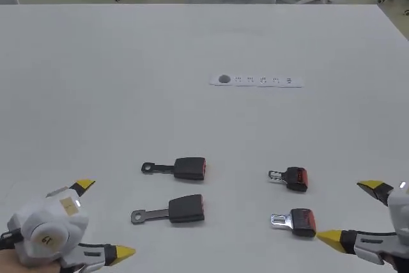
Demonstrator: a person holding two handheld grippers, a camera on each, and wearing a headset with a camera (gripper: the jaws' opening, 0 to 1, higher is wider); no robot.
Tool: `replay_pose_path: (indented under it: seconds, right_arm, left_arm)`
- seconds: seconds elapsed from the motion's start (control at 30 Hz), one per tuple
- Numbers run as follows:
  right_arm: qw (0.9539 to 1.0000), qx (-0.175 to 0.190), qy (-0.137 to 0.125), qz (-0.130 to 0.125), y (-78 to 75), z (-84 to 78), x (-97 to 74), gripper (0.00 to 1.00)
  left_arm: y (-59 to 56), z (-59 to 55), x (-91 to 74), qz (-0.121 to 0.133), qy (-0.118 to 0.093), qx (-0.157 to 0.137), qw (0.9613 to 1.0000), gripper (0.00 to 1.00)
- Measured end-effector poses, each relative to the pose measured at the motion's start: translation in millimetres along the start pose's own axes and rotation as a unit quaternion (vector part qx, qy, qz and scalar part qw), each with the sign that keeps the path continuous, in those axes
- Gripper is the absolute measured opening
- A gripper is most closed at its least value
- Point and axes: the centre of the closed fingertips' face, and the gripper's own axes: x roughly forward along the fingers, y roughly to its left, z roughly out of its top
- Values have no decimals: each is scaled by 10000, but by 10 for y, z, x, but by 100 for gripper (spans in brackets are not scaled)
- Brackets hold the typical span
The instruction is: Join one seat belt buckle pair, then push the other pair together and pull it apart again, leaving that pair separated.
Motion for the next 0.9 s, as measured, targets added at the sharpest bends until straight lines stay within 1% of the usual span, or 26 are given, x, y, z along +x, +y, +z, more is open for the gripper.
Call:
replay_pose_path:
  seconds: [0.03, 0.07, 0.1, 0.13, 0.2, 0.23, 0.27, 0.33, 0.37, 0.43, 0.47, 0.5, 0.57, 0.63, 0.67, 0.7, 0.73, 0.77, 0.8, 0.83, 0.87, 0.9]
  right_arm:
    - [9998, -166, 97, 34, 10, -28, 17, 78]
    - [9995, -262, 147, 55, 17, -44, 32, 78]
    - [9989, -372, 211, 181, 60, -66, 57, 78]
    - [9985, -433, 242, 215, 71, -78, 72, 78]
    - [9959, -631, 361, 540, 172, -126, 108, 74]
    - [9954, -713, 400, 498, 155, -142, 133, 74]
    - [9947, -766, 399, 549, 168, -144, 141, 72]
    - [9934, -907, 425, 565, 169, -158, 179, 72]
    - [9915, -1118, 340, 578, 161, -131, 204, 71]
    - [9902, -1148, 392, 693, 182, -152, 239, 69]
    - [9899, -1170, 394, 701, 177, -150, 259, 68]
    - [9892, -1203, 391, 738, 180, -145, 280, 67]
    - [9874, -1270, 413, 845, 194, -142, 339, 65]
    - [9840, -1409, 451, 997, 229, -150, 397, 63]
    - [9809, -1550, 451, 1086, 250, -149, 438, 63]
    - [9796, -1611, 473, 1100, 248, -156, 465, 63]
    - [9757, -1685, 537, 1290, 290, -178, 497, 62]
    - [9744, -1721, 569, 1329, 298, -181, 515, 58]
    - [9736, -1757, 578, 1335, 290, -177, 540, 56]
    - [9722, -1787, 589, 1392, 282, -177, 579, 55]
    - [9708, -1829, 600, 1433, 277, -177, 603, 54]
    - [9695, -1856, 631, 1471, 261, -183, 641, 53]
  left_arm:
    - [-16, 50, 34, -88, -8, 46, 10000, 97]
    - [-34, 74, 66, -181, -12, 79, 9998, 97]
    - [-48, 106, 112, -265, 3, 143, 9995, 97]
    - [-74, 124, 144, -349, 36, 172, 9992, 95]
    - [-140, 174, 236, -554, 81, 237, 9982, 93]
    - [-158, 195, 276, -606, 98, 304, 9977, 94]
    - [-173, 218, 333, -659, 112, 416, 9969, 93]
    - [-191, 283, 420, -724, 110, 460, 9963, 92]
    - [-196, 299, 454, -757, 133, 445, 9960, 91]
    - [-241, 315, 532, -928, 211, 336, 9949, 84]
    - [-246, 331, 561, -954, 213, 353, 9946, 82]
    - [-254, 355, 610, -987, 189, 368, 9943, 80]
    - [-275, 357, 680, -1087, 225, 363, 9932, 78]
    - [-312, 384, 745, -1214, 241, 369, 9916, 74]
    - [-326, 391, 769, -1251, 271, 377, 9911, 73]
    - [-335, 396, 811, -1295, 306, 402, 9903, 72]
    - [-341, 399, 833, -1318, 341, 413, 9898, 69]
    - [-350, 399, 868, -1374, 406, 442, 9887, 65]
    - [-367, 396, 889, -1447, 452, 478, 9873, 61]
    - [-398, 403, 924, -1529, 493, 549, 9855, 59]
    - [-419, 422, 941, -1554, 480, 638, 9846, 60]
    - [-462, 435, 959, -1672, 491, 780, 9816, 60]
